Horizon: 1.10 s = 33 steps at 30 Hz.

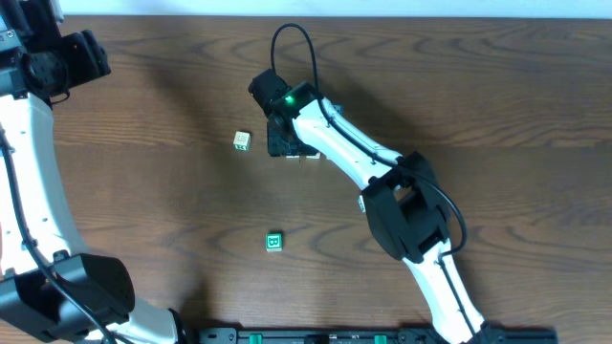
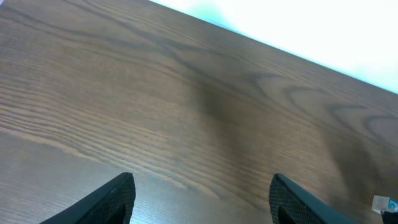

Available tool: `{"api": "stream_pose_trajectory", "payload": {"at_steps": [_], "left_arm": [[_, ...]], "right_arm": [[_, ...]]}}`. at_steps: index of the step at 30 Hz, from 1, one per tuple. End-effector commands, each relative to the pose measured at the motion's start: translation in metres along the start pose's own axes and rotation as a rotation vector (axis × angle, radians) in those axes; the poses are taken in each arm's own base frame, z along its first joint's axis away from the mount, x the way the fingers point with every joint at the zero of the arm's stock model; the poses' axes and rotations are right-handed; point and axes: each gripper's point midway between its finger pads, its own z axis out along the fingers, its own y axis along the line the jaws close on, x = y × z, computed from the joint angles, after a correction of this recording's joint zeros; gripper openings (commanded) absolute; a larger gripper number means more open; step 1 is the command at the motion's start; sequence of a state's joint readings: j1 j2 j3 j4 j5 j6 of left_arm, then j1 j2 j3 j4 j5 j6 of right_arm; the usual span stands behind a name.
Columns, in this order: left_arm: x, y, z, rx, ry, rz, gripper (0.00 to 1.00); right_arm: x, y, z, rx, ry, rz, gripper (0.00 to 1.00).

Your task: Spell out Ai2

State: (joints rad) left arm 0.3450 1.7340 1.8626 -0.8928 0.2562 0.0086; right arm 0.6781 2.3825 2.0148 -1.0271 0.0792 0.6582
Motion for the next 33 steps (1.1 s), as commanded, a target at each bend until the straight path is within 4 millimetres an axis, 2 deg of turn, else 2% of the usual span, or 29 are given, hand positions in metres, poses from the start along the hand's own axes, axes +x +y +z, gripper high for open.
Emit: {"api": "stream_pose_trajectory", "payload": {"at_steps": [1,2,6,8,10,11,12,13,14,15,18,20,23,26,30,33], "left_arm": [[0.001,0.0,0.003,0.006,0.006,0.016,0.7],[0.001,0.0,0.003,0.006,0.005,0.016,0.7],[0.001,0.0,0.003,0.006,0.005,0.016,0.7],[0.001,-0.001,0.003,0.008,0.007,0.018,0.7],[0.004,-0.008,0.006,0.018,0.017,0.028,0.63],[0.007,-0.014,0.008,0.028,0.026,0.036,0.57],[0.013,-0.024,0.012,0.051,0.04,0.049,0.48],[0.018,-0.035,0.016,0.081,0.056,0.062,0.37],[0.029,-0.058,0.023,0.144,0.083,0.087,0.17],[0.039,-0.078,0.03,0.201,0.106,0.111,0.06],[0.08,-0.15,0.047,0.417,0.185,0.184,0.05],[0.105,-0.183,0.052,0.531,0.231,0.217,0.06],[0.134,-0.205,0.058,0.584,0.295,0.245,0.06],[0.16,-0.225,0.051,0.672,0.36,0.288,0.06],[0.193,-0.235,0.054,0.674,0.456,0.323,0.06],[0.203,-0.243,0.05,0.758,0.484,0.335,0.06]], "right_arm": [[-0.009,0.001,0.007,-0.004,-0.02,-0.02,0.58],[-0.012,0.003,0.006,-0.01,-0.028,-0.028,0.63],[-0.03,0.004,-0.012,-0.038,-0.074,-0.038,0.68],[-0.046,0.004,-0.034,-0.06,-0.119,-0.037,0.65],[-0.062,-0.001,-0.062,-0.072,-0.169,-0.044,0.38],[-0.067,-0.007,-0.074,-0.067,-0.185,-0.039,0.15],[-0.072,-0.016,-0.088,-0.059,-0.199,-0.025,0.01],[-0.075,-0.025,-0.097,-0.05,-0.205,-0.011,0.01],[-0.078,-0.042,-0.11,-0.038,-0.205,0.012,0.01],[-0.079,-0.056,-0.117,-0.028,-0.195,0.026,0.01],[-0.076,-0.105,-0.126,-0.02,-0.111,0.067,0.01],[-0.073,-0.126,-0.126,-0.048,-0.056,0.072,0.01],[-0.071,-0.144,-0.126,-0.106,-0.002,0.064,0.01],[-0.07,-0.159,-0.127,-0.157,0.031,0.067,0.01],[-0.076,-0.166,-0.133,-0.316,0.041,0.047,0.02],[-0.079,-0.165,-0.129,-0.482,0.039,0.013,0.02]]}}
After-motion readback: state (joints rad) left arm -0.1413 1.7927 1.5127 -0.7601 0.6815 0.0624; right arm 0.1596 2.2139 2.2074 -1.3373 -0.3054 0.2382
